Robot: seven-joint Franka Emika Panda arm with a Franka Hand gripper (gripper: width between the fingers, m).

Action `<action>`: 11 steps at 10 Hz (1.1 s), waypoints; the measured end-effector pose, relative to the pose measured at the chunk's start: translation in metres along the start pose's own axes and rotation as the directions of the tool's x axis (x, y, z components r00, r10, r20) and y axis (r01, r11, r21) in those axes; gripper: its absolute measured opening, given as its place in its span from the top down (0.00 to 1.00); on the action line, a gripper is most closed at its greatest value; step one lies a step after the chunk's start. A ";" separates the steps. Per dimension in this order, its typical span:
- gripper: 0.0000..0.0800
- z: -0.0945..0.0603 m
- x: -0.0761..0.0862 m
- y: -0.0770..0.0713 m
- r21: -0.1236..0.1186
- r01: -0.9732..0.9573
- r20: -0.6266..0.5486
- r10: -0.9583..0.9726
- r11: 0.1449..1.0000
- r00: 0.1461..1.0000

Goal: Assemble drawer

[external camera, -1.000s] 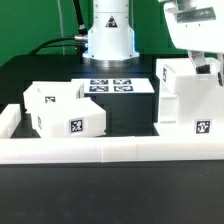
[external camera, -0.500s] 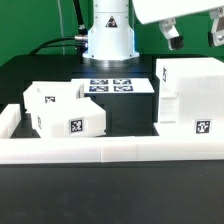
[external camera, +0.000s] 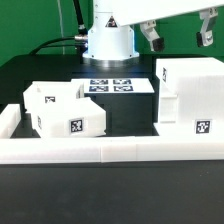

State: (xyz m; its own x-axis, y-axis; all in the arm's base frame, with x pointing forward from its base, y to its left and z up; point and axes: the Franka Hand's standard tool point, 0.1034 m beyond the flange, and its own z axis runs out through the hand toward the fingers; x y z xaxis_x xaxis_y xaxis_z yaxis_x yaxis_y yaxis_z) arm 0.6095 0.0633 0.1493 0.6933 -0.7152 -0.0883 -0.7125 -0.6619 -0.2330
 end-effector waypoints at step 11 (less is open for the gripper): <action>0.19 -0.001 0.014 0.048 -0.108 0.593 0.038 -0.593 0.798 0.805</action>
Offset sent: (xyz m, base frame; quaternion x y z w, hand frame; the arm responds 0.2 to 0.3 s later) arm -0.0407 -0.0395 -0.0038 -0.1550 0.0298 -0.3537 0.9220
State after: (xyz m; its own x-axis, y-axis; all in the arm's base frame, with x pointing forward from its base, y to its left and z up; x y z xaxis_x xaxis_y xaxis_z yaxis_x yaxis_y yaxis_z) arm 0.5851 0.0208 0.1377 0.9841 -0.1748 0.0305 -0.1693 -0.9764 -0.1340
